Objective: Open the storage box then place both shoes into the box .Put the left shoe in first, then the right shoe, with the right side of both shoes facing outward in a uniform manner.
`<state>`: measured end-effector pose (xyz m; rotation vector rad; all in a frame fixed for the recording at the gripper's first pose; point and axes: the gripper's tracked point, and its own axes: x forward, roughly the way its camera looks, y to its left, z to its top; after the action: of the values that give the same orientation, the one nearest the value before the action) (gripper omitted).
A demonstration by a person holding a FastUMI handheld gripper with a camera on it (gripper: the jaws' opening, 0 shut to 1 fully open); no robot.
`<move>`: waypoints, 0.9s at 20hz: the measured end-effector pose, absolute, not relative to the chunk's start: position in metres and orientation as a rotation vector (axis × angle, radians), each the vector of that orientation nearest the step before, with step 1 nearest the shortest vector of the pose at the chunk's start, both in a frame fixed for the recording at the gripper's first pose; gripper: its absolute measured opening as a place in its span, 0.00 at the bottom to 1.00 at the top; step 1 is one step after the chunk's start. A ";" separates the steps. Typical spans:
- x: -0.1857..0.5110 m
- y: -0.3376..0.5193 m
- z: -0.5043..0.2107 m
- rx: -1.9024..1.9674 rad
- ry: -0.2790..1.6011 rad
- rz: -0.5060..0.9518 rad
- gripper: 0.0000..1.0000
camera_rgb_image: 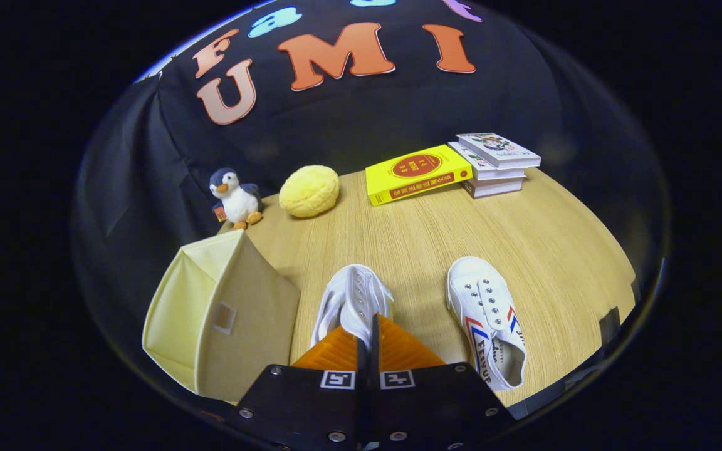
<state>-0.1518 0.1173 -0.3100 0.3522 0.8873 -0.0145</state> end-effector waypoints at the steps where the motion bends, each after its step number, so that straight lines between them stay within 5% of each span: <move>1: -0.144 0.118 -0.295 0.359 0.861 -0.009 0.00; 10: -0.097 0.166 -0.181 0.376 0.696 0.114 0.00; 18: -0.100 0.275 -0.183 0.406 0.785 0.280 0.00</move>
<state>-0.1001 0.2746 -0.1827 0.4064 0.7847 0.2795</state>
